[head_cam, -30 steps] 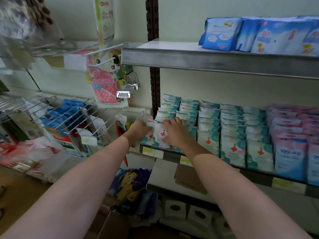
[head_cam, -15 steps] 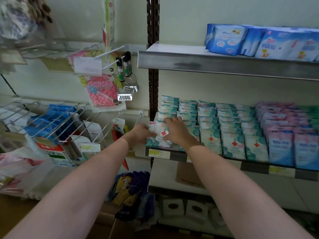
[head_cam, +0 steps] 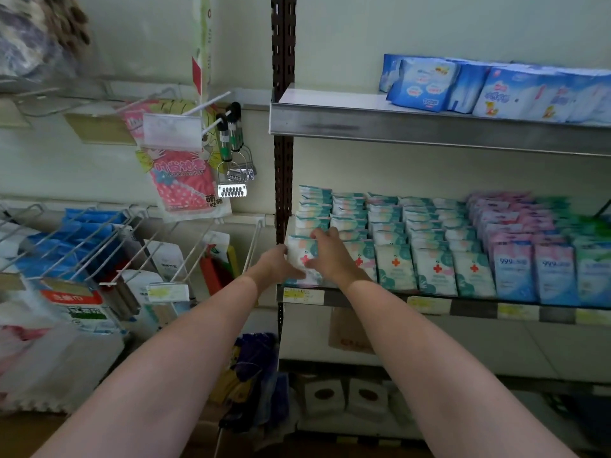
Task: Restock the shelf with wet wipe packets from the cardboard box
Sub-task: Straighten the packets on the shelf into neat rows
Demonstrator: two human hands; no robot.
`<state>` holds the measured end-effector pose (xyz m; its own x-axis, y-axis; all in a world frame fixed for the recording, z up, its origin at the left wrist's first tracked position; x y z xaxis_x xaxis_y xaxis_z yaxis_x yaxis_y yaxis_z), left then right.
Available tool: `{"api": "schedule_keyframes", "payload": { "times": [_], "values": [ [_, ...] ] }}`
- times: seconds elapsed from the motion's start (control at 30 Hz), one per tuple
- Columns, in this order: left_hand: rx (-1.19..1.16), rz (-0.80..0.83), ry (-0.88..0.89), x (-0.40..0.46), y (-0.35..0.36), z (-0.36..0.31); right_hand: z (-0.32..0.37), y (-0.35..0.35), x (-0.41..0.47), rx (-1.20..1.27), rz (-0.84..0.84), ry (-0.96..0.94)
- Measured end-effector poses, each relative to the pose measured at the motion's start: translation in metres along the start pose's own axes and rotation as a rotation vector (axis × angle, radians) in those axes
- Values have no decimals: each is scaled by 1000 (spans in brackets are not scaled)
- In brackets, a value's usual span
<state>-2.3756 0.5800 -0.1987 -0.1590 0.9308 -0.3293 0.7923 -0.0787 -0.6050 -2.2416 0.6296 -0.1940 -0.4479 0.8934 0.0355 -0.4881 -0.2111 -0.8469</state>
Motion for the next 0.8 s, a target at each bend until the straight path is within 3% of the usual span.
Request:
{"api": "schedule_keyframes", "payload": {
  "times": [0.17,0.37,0.5,0.8],
  "values": [
    [46,-19,20,0,4,-1,-7,3,-9,-41,-46,178],
    [52,10,66,4,5,4,-19,-4,-13,106,157,166],
    [19,-85,99,5,15,3,-17,-3,-10,-10,141,153],
    [67,-235,144,25,26,4,-13,12,11,-500,-105,61]
  ]
}}
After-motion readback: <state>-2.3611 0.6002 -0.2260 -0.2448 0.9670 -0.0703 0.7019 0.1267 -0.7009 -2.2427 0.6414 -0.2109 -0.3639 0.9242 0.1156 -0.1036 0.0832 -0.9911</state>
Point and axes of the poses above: each hand's wrist, its own x-axis towards the middle knuckle, its own y-axis out of the palm, z = x × y, the point moved 1 cm from there along x, towards the middle knuckle, and after that the axes turned 6 degrees about z, right-handed, at the moved point
